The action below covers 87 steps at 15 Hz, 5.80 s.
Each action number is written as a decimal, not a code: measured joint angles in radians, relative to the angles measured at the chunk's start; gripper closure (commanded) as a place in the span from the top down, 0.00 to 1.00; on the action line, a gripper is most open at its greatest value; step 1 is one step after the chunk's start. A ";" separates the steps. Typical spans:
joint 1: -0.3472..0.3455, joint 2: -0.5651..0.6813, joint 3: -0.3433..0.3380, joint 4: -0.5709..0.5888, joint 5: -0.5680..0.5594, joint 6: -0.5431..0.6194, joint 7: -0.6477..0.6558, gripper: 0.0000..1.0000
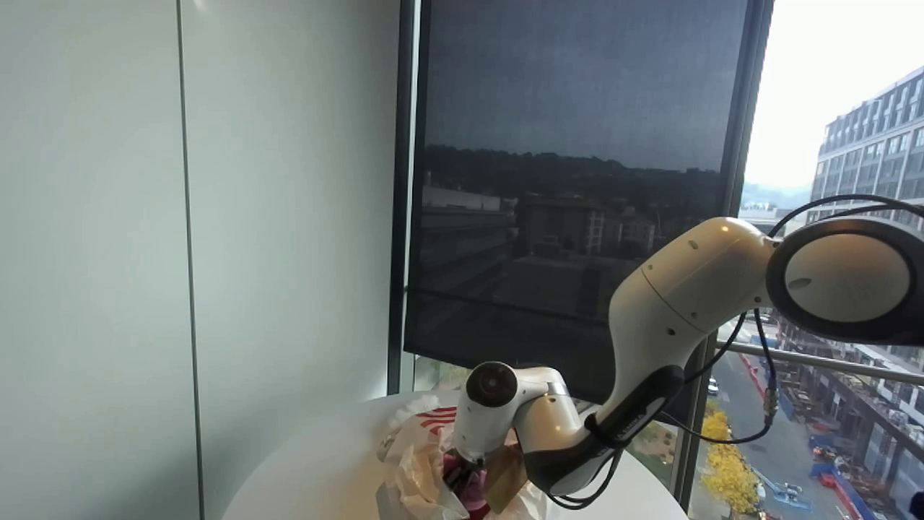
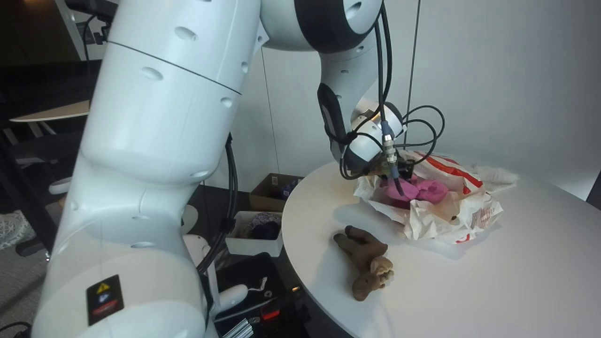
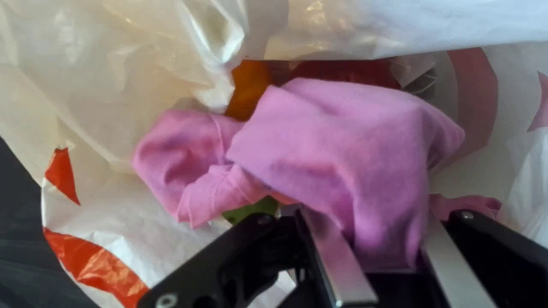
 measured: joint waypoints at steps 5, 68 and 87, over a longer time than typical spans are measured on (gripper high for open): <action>-0.027 0.067 -0.002 0.043 0.000 0.038 0.005 0.69; 0.030 -0.172 -0.135 -0.554 0.596 0.159 -0.130 0.25; 0.110 -0.467 -0.070 -0.387 0.183 -0.178 0.120 0.17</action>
